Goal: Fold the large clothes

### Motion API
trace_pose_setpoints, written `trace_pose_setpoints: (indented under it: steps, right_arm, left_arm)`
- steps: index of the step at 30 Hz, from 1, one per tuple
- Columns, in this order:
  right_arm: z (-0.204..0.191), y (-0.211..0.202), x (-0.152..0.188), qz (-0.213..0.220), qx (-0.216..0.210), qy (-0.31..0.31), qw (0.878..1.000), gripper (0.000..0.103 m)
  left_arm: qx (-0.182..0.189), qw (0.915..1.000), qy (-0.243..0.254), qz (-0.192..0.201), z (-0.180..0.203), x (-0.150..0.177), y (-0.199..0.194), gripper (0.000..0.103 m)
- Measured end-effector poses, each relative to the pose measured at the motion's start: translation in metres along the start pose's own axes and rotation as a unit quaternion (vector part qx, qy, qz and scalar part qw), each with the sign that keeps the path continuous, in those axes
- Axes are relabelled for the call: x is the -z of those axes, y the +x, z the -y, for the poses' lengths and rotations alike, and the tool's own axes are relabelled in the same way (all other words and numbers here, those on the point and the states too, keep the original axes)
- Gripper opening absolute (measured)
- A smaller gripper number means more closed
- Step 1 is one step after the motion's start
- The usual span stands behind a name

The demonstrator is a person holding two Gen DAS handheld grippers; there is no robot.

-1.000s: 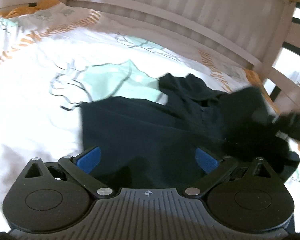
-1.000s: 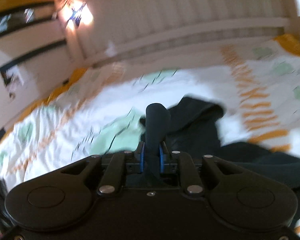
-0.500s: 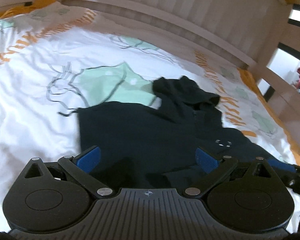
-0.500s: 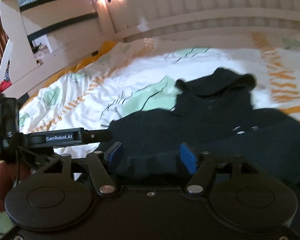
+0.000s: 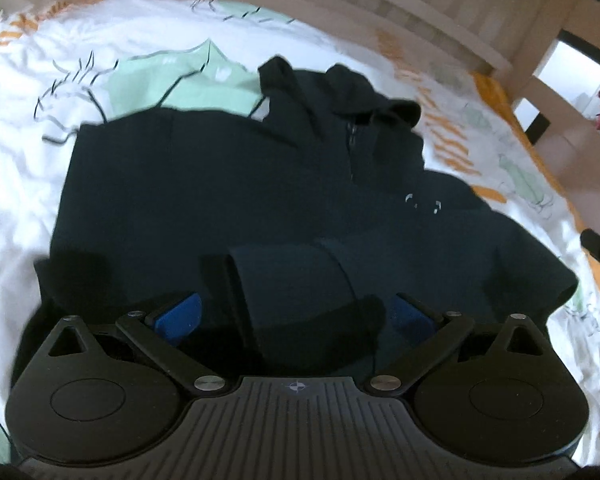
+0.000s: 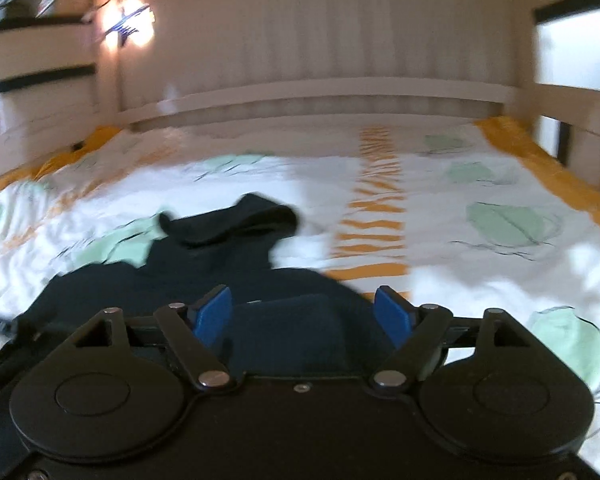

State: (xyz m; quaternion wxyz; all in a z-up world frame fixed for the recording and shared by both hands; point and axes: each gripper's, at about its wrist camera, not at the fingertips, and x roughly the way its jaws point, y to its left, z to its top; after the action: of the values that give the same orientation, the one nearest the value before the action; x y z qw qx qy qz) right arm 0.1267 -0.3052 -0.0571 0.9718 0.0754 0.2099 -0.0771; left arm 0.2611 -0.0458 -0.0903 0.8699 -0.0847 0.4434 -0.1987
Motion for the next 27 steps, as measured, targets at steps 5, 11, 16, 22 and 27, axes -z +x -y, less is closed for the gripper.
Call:
trace_pose_setpoints:
  steps: [5, 11, 16, 22, 27]
  right_arm:
    - [0.033, 0.013, -0.002, -0.016, 0.033, 0.048, 0.998, 0.082]
    - [0.059, 0.014, 0.002, -0.045, 0.049, 0.104, 0.992, 0.082]
    - [0.066, 0.017, 0.005, -0.067, 0.069, 0.096, 0.991, 0.082]
    - [0.067, 0.028, 0.012, -0.102, 0.068, 0.101, 0.987, 0.082]
    - [0.054, 0.035, 0.018, -0.126, 0.052, 0.077, 0.988, 0.082]
  left_arm:
    - [0.024, 0.9986, -0.031, -0.035, 0.003, 0.004, 0.008, 0.076]
    - [0.034, 0.9989, -0.03, -0.012, 0.009, -0.007, -0.003, 0.015]
    - [0.033, 0.9979, 0.031, 0.047, 0.01, -0.042, -0.034, 0.011]
    - [0.002, 0.9963, 0.059, 0.063, -0.011, -0.074, -0.035, 0.011]
    - [0.004, 0.9974, 0.059, 0.042, -0.021, -0.067, -0.019, 0.011]
